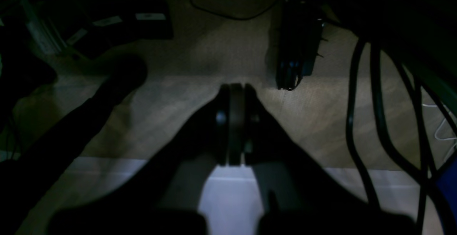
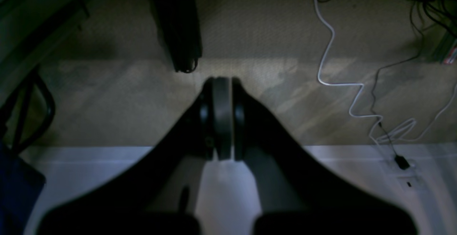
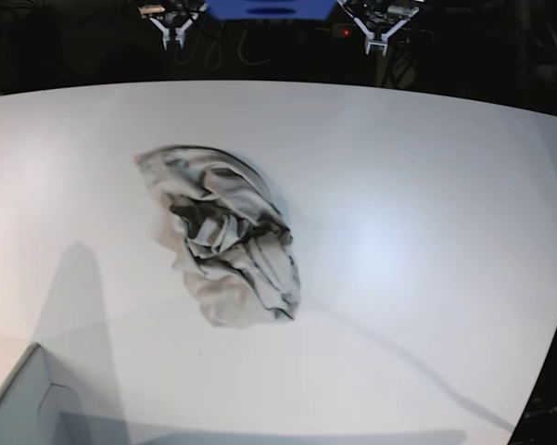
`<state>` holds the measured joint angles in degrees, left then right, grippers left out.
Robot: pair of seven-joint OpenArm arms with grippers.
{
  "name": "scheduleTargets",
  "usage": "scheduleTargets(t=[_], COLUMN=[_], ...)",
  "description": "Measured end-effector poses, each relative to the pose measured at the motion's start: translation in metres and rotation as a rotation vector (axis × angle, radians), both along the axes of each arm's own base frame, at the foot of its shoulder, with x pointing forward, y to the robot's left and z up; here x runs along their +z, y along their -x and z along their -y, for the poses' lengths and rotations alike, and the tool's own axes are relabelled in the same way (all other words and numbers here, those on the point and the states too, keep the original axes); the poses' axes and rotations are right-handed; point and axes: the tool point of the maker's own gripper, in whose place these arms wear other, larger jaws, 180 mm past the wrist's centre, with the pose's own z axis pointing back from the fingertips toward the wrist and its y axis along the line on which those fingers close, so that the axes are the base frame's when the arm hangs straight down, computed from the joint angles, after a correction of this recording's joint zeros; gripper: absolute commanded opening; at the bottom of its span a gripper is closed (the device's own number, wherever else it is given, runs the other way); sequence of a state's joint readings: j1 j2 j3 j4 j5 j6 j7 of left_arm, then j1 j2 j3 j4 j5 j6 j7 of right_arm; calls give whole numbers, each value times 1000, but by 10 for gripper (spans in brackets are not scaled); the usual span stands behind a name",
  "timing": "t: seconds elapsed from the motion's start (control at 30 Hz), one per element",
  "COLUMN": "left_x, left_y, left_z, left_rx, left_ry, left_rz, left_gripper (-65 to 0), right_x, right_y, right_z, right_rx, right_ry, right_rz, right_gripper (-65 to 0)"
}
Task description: Layout the t-shirt on the table in an organized manner, then fold the t-shirt properly
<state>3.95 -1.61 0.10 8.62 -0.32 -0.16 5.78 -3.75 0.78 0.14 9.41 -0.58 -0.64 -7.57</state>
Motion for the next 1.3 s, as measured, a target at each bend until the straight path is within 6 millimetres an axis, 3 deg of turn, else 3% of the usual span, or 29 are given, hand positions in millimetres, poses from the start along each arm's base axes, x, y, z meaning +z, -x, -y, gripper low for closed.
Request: scheduleTargets(t=[0.53,0.67,0.77,0.93,1.07,1.3], left_x=[0,1,9,43,70,129], left_y=[0,3,-3,-11,-24,-37], left_z=[0,0,-12,-44,-64,-55], left_rx=[0,-1,-10,67,107,144], left_ry=[0,1,-11,-24,-22,68], left_rz=[0,11,94,237,342,477], left_gripper=[-650,-650,-650,-650,-650,-650], right_x=[0,2,10,40,76,166], right_y=[1,10,12,11,-4,-46], right_z=[0,-1,-2,6,8,15], right_rx=[0,0,2,18,26,61], right_ry=[0,0,0,9,17,37], right_rz=[0,10,78,193,314,547], right_gripper=[-650,-650,-650,-650,-650,-650])
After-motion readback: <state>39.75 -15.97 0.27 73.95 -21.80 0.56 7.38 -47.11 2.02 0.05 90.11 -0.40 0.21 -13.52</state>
